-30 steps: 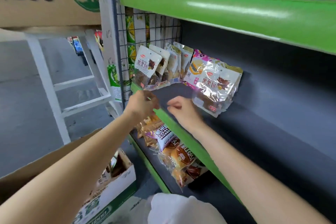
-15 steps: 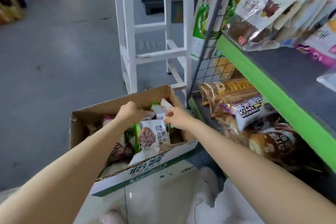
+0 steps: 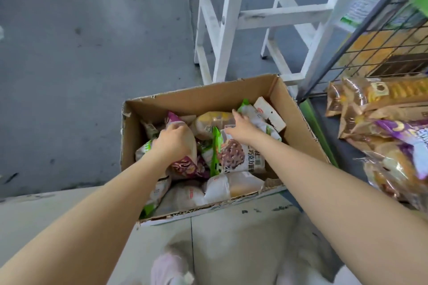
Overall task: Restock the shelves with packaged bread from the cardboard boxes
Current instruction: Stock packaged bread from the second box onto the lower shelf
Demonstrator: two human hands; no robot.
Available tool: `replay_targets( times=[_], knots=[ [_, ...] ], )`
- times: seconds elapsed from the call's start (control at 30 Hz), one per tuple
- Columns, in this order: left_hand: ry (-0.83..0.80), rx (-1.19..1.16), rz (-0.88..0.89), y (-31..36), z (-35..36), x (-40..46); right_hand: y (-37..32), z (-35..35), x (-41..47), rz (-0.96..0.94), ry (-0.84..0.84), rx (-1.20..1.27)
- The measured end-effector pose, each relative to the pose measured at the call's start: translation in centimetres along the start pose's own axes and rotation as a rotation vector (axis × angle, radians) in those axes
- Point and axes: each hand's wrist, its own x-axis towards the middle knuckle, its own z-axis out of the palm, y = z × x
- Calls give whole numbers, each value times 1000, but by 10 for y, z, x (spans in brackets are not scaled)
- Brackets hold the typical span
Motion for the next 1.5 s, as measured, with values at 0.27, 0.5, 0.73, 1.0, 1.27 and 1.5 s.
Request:
replay_targets(
  times=[0.27,0.5,0.73,1.0,1.27,1.5],
  knots=[
    [-15,29,32,-10,5,10,-1,16,12,-68,315,-295],
    [111,-807,-142,34,-35,-21,-15,-21,-59,-363,428,330],
    [-271,-1657,-74,99,-125,-114,-26,-101,-177,-549,346,535],
    [-244,-1515,266,213,-168,-211,-10,-161,-331,-605,715,5],
    [-302,-1450,465,324,-157,-267,42,-202,-431,-495,1101,184],
    [-593,-1253,598,391,-121,-297,134,-250,-479,-233,678,1179]
  ],
)
